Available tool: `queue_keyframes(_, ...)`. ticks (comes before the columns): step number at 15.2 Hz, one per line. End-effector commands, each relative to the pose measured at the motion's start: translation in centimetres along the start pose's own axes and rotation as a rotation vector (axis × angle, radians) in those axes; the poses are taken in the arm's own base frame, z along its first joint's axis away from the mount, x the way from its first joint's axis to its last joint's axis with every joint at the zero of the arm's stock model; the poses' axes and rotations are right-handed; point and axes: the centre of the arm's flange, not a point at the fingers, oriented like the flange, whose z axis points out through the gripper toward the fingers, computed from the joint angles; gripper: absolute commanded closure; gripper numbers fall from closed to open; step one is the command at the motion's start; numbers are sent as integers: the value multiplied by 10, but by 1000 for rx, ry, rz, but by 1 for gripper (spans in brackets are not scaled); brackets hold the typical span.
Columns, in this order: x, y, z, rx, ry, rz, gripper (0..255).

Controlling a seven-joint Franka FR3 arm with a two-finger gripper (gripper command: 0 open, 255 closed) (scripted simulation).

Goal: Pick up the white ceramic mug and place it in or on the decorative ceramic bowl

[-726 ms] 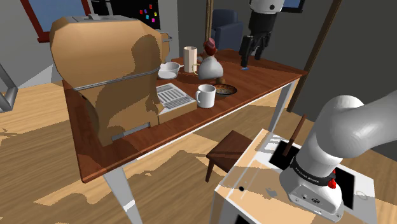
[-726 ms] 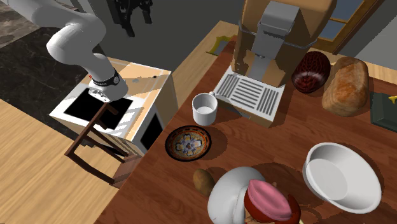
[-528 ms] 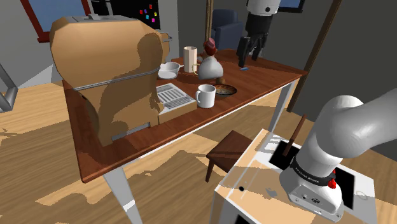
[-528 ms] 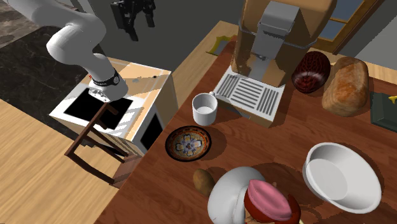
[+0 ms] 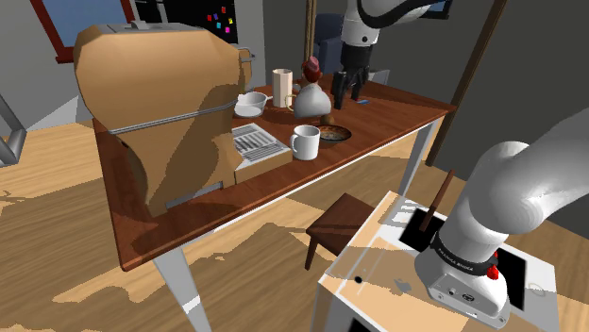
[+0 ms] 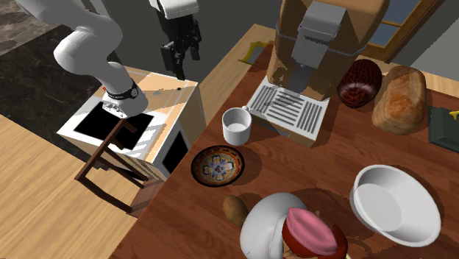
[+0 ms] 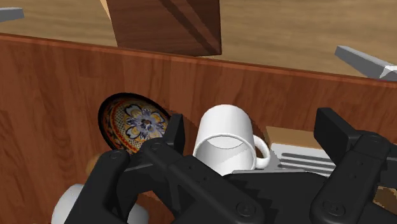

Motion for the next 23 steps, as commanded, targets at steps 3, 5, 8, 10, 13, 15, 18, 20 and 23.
queue_keyframes(3,41,22,36,17,-16,-24,0)
queue_keyframes(5,61,30,53,26,-25,-36,0)
queue_keyframes(8,91,43,79,39,-37,-53,0)
queue_keyframes(10,111,51,96,48,-45,-65,0)
queue_keyframes(13,141,62,123,61,-58,-83,0)
queue_keyframes(15,161,69,141,70,-66,-94,0)
queue_keyframes(18,164,70,156,72,-68,-97,0)
queue_keyframes(20,163,69,166,72,-68,-97,0)
queue_keyframes(23,162,68,185,72,-68,-97,0)
